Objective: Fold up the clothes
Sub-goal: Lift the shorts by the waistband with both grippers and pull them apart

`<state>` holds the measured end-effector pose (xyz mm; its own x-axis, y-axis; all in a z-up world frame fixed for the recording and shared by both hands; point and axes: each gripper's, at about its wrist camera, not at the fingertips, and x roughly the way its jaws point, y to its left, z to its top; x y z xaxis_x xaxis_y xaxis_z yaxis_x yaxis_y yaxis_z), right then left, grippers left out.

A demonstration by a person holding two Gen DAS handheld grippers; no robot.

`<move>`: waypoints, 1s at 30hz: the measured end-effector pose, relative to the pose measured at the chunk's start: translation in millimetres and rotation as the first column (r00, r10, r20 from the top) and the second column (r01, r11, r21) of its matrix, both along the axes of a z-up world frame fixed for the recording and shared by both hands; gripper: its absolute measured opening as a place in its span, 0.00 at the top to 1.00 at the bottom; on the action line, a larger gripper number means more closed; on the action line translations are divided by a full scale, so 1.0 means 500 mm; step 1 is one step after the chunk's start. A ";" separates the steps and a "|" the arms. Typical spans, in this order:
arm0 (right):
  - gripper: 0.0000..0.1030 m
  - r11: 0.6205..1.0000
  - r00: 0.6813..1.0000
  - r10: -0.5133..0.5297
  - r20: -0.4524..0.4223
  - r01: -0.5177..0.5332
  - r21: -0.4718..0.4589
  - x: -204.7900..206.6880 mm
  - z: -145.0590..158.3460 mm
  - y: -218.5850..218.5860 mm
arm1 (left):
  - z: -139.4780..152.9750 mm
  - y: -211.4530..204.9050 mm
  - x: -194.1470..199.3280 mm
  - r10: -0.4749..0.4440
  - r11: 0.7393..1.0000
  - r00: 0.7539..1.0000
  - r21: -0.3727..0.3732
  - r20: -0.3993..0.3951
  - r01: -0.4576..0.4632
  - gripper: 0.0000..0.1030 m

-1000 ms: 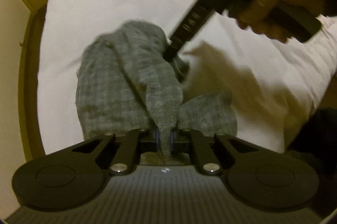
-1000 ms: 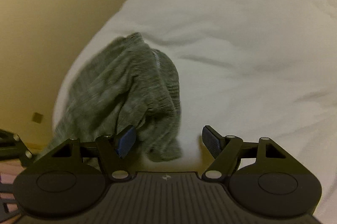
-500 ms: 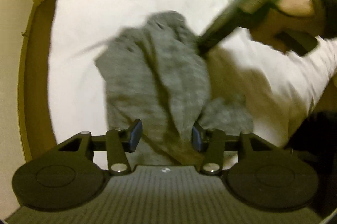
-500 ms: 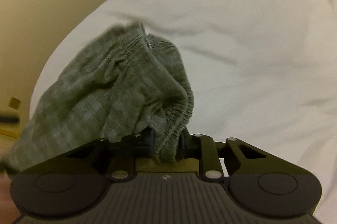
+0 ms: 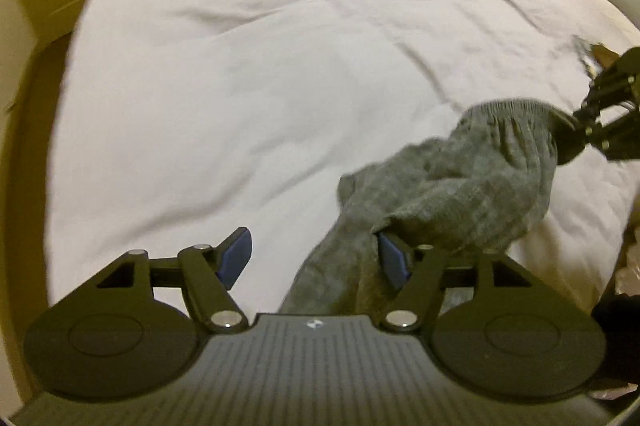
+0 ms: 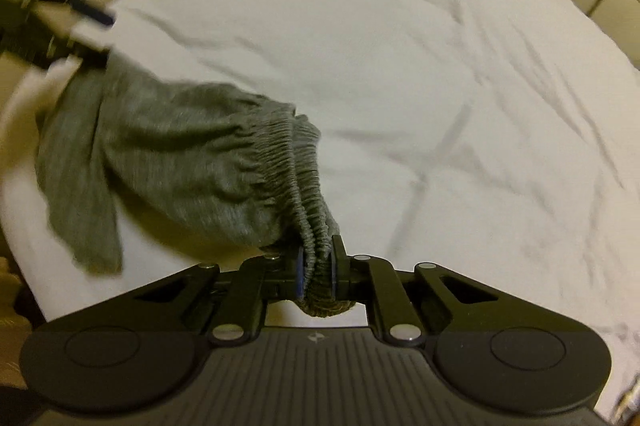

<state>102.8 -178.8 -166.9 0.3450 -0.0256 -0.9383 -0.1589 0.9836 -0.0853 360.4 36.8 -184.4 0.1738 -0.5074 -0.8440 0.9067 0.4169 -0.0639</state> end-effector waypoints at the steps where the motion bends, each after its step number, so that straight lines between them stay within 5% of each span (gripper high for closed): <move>1: 0.89 1.000 1.000 -0.013 -0.005 0.013 -0.007 -0.019 -0.001 -0.017 | -0.007 -0.027 0.004 -0.030 1.000 0.999 -0.007 -0.021 0.030 0.37; 8: 0.89 0.992 0.991 -0.126 -0.049 0.125 -0.011 -0.074 -0.041 -0.061 | -0.106 -0.164 0.022 -0.100 0.994 0.967 0.023 -0.234 0.108 0.35; 11: 0.87 0.985 0.983 -0.171 -0.071 0.171 -0.006 -0.099 -0.044 -0.085 | -0.133 -0.193 -0.015 -0.122 0.987 0.952 0.071 -0.280 0.147 0.51; 14: 0.86 0.977 0.974 -0.213 -0.077 0.214 0.004 -0.110 -0.047 -0.109 | -0.116 -0.194 -0.080 -0.152 0.981 0.958 0.078 -0.244 0.176 0.77; 18: 0.82 0.966 0.965 -0.255 -0.069 0.257 0.026 -0.105 -0.029 -0.141 | -0.066 -0.168 -0.183 -0.228 0.970 0.960 0.049 -0.160 0.238 0.84; 23: 0.69 0.926 0.940 -0.334 -0.070 0.341 0.164 -0.093 -0.043 -0.170 | -0.045 -0.147 -0.333 -0.358 0.926 0.924 0.075 -0.131 0.369 0.85; 26: 0.55 0.820 0.897 -0.424 -0.125 0.439 0.369 -0.090 -0.051 -0.188 | -0.060 -0.129 -0.403 -0.395 0.902 0.905 0.118 -0.158 0.414 0.88; 29: 0.53 0.573 0.814 -0.501 -0.293 0.566 0.593 -0.092 -0.101 -0.197 | -0.070 -0.112 -0.446 -0.383 0.900 0.900 0.134 -0.206 0.414 0.87; 30: 0.49 0.556 0.814 -0.497 -0.302 0.565 0.609 -0.090 -0.107 -0.188 | -0.071 -0.107 -0.452 -0.370 0.905 0.902 0.134 -0.221 0.404 0.86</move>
<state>57.8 -273.0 -220.6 0.3930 0.4397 -0.8076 0.4383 0.6825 0.5848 134.2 -16.6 -220.1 -0.1752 -0.3458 -0.9218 0.9770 0.0548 -0.2062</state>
